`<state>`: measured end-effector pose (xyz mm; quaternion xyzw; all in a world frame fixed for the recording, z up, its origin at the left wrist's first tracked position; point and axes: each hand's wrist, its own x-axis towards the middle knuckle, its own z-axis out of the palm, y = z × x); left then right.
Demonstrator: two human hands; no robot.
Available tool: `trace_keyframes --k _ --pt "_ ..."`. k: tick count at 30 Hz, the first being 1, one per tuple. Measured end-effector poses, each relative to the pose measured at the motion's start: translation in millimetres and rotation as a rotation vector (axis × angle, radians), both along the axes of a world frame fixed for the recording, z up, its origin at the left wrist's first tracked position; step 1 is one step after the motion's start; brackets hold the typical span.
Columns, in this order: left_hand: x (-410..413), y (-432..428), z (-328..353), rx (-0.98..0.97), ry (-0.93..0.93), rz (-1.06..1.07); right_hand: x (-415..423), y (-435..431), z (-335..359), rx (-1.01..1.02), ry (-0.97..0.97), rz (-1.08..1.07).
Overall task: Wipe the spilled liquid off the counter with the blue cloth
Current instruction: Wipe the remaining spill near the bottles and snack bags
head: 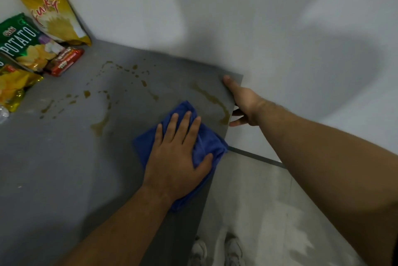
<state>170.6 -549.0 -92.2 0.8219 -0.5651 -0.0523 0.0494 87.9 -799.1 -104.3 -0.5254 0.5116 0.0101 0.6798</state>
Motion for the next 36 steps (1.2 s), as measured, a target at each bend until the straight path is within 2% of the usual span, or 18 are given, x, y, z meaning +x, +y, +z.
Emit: trace_keyframes --k 3,6,11,16,30,36 --pt "15.9 -14.3 2.7 -0.042 0.077 0.073 -0.9 -0.9 2.8 -0.003 0.013 0.016" --pt "22.2 -50.7 6.6 -0.020 0.040 0.111 -0.7 -3.4 3.6 -0.028 0.039 0.039" --pt "9.2 -76.5 3.5 0.033 -0.044 0.006 1.5 -8.1 4.3 -0.048 0.085 0.066" --pt "1.5 -49.1 -5.1 -0.023 0.009 -0.045 1.2 -6.6 5.2 -0.032 0.086 0.075" --pt "-37.0 -123.2 -1.7 0.125 -0.009 0.289 1.9 -9.7 -1.7 -0.024 0.108 0.065" --pt "-11.7 -125.6 -2.5 0.061 -0.016 0.163 1.2 -10.4 -0.4 -0.042 0.101 0.098"
